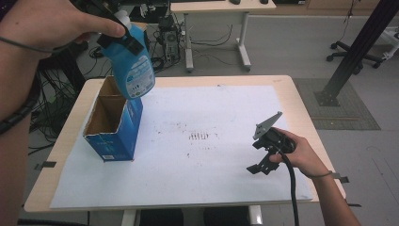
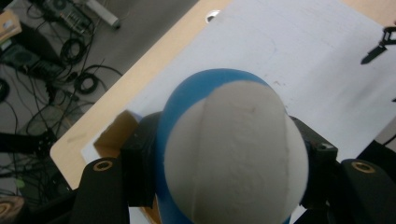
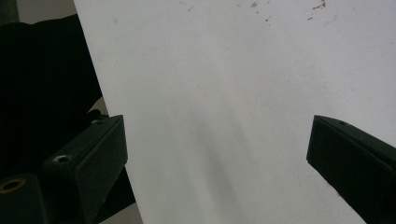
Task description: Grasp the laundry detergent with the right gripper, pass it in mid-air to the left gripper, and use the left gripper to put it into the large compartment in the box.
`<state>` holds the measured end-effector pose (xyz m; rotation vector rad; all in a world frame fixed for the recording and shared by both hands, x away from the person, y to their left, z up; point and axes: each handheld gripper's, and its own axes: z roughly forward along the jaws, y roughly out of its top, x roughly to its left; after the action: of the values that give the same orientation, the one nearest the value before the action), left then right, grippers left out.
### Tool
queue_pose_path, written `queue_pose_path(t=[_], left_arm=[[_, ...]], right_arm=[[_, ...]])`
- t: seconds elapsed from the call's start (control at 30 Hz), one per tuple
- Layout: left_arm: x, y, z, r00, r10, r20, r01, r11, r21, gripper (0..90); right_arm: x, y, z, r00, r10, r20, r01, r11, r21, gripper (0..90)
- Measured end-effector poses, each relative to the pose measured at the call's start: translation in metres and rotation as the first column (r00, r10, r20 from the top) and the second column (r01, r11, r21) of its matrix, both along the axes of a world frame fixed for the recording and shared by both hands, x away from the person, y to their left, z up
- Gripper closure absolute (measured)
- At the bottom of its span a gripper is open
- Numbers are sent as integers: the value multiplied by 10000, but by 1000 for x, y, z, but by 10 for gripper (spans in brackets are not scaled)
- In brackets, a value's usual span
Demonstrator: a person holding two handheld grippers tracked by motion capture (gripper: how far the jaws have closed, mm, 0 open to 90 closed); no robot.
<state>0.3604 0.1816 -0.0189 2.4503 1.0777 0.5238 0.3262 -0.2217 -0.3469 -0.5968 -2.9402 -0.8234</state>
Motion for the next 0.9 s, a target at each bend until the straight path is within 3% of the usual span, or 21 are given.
queue_pose_path(t=[0.07, 0.1, 0.17, 0.2, 0.33, 0.37, 0.4, 0.43, 0.53, 0.57, 0.63, 0.67, 0.73, 0.77, 0.83, 0.87, 0.9], left_arm=[[1, 8, 1, 9992, 409, 39, -409, 9992, -31, 380], [3, 19, 2, 9955, 939, 78, -939, 9956, -14, 380], [3, 19, 2, 9955, 939, 78, -939, 9956, -14, 380], [5, 26, 3, 9923, 1233, 92, -1232, 9923, -103, 380], [6, 36, 4, 9874, 1578, 81, -1576, 9873, -189, 380], [7, 42, 4, 9809, 1947, 53, -1944, 9804, -312, 380], [7, 42, 4, 9809, 1947, 53, -1944, 9804, -312, 380], [8, 49, 3, 9681, 2506, 8, -2503, 9673, -406, 380], [8, 50, 3, 9656, 2600, -12, -2598, 9648, -407, 380], [9, 53, 2, 9569, 2904, -6, -2902, 9560, -418, 381], [10, 54, 2, 9535, 3013, -10, -3011, 9529, -371, 380], [13, 59, -2, 9430, 3329, -50, -3328, 9422, -378, 381], [13, 59, -2, 9430, 3329, -50, -3328, 9422, -378, 380], [16, 61, -6, 9383, 3455, -117, -3457, 9375, -398, 380], [16, 62, -8, 9363, 3509, -130, -3511, 9353, -445, 380], [21, 69, -14, 9257, 3774, -254, -3782, 9234, -655, 380], [21, 69, -14, 9257, 3774, -254, -3782, 9234, -655, 380]], right_arm=[[0, 0, 0, 10000, 2, -1, -2, 10000, 1, 52], [0, 0, 0, 10000, -3, 10, 3, 10000, -12, 52], [0, 0, 0, 10000, 2, -10, -3, 10000, -43, 52], [0, 0, 0, 10000, 2, -10, -3, 10000, -43, 52], [1, 1, 0, 10000, 26, -13, -26, 10000, -30, 52], [1, 1, 0, 10000, 33, -25, -33, 10000, -28, 52], [1, 1, 0, 10000, 33, -25, -33, 10000, -28, 52], [1, 2, 0, 10000, 28, -18, -28, 10000, -32, 52], [1, 2, 0, 10000, 30, -19, -30, 10000, -29, 52], [0, 2, 0, 10000, 35, -19, -35, 10000, -29, 52], [0, 2, 0, 10000, 27, -11, -27, 10000, -39, 52], [0, 2, 0, 10000, 33, -16, -33, 10000, -42, 52], [0, 2, 0, 10000, 17, 2, -17, 10000, -21, 52], [0, 2, 0, 10000, 17, 2, -17, 10000, -21, 52], [0, 1, 0, 10000, 27, 9, -27, 10000, -16, 52], [0, 1, 0, 10000, 26, 11, -26, 10000, -20, 52], [0, 1, 0, 10000, 26, 11, -26, 10000, -20, 52]])
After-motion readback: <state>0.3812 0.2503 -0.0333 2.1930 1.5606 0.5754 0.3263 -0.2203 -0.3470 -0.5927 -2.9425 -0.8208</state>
